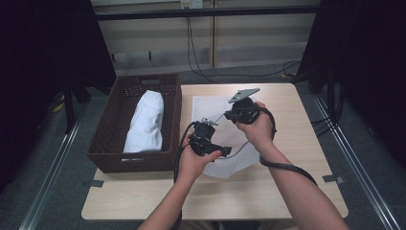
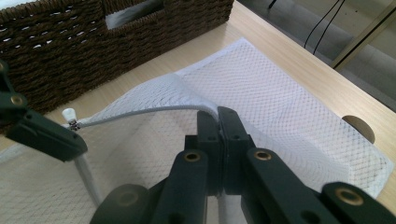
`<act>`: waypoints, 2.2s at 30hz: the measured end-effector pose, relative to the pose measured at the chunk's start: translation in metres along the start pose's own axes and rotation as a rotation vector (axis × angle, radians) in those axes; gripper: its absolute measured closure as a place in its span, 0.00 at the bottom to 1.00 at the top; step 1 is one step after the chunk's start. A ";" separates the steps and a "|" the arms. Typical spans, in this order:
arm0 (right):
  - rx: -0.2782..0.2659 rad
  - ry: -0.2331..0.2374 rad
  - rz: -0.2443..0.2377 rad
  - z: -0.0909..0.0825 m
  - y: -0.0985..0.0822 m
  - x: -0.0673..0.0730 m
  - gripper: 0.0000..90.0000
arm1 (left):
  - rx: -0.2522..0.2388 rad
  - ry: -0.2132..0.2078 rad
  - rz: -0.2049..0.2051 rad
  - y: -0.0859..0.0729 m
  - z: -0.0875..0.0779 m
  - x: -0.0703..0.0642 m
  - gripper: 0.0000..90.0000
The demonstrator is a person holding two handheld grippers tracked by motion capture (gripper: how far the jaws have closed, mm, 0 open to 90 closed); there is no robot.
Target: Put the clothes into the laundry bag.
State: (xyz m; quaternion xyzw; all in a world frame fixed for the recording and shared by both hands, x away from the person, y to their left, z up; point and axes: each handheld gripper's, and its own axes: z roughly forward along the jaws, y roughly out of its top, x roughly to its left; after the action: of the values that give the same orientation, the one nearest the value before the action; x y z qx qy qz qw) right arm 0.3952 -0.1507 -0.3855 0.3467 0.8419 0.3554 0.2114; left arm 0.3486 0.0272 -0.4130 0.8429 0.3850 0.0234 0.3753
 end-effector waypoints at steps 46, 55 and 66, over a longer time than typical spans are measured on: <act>0.006 0.000 -0.003 -0.002 0.002 -0.006 0.99 | -0.014 0.060 -0.051 0.035 -0.056 0.061 0.11; 0.005 0.001 -0.001 -0.003 0.002 -0.006 0.99 | -0.027 0.074 -0.064 0.037 -0.066 0.074 0.11; 0.008 0.002 0.001 -0.001 0.002 -0.003 0.99 | -0.036 0.094 -0.073 0.041 -0.075 0.085 0.11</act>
State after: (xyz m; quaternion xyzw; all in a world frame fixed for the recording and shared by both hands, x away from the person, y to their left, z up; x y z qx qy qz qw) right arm 0.3980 -0.1522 -0.3831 0.3477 0.8433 0.3527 0.2087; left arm 0.4095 0.1132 -0.3536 0.8194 0.4320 0.0561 0.3727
